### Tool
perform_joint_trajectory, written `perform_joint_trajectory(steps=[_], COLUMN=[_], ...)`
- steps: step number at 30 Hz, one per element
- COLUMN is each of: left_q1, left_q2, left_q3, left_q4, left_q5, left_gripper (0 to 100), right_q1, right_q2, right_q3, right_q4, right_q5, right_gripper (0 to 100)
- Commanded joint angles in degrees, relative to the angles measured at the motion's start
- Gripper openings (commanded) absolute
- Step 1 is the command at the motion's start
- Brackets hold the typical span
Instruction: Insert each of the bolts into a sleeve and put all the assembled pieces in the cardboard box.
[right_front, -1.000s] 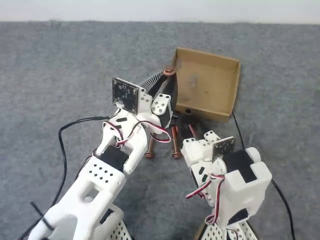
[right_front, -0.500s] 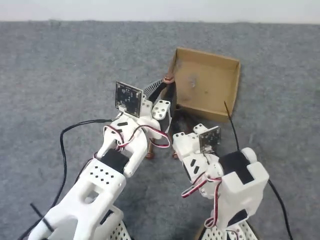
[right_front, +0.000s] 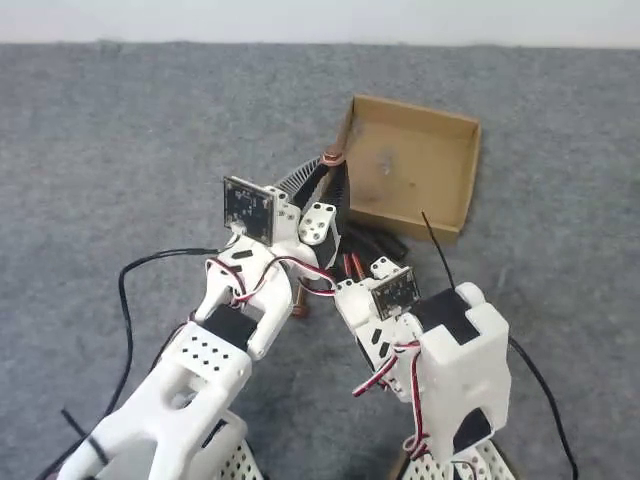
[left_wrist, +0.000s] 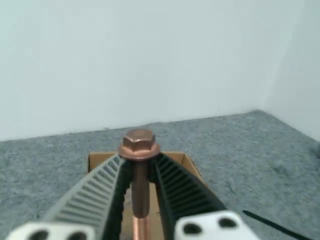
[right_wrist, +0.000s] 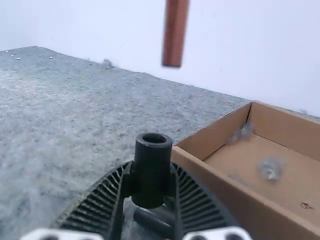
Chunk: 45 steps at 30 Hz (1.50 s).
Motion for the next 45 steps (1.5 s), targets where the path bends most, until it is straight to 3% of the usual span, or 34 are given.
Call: perform_joint_trajectory(steps=[1,45], left_q1=[-0.5,-0.4], left_q2=[-0.3,-0.3], left_q3=[-0.6,5.0], left_q4=[-3.2,-3.5], left_q5=[-0.4,-0.6], left_gripper=[1,1], right_q1=[-0.7,-0.4], right_q2=[-0.6,-0.5], right_q3=[-1.1,1.2], right_q4=[-1.6,-5.7], right_q5=[1.1,1.0], right_gripper=[0.6,0.6])
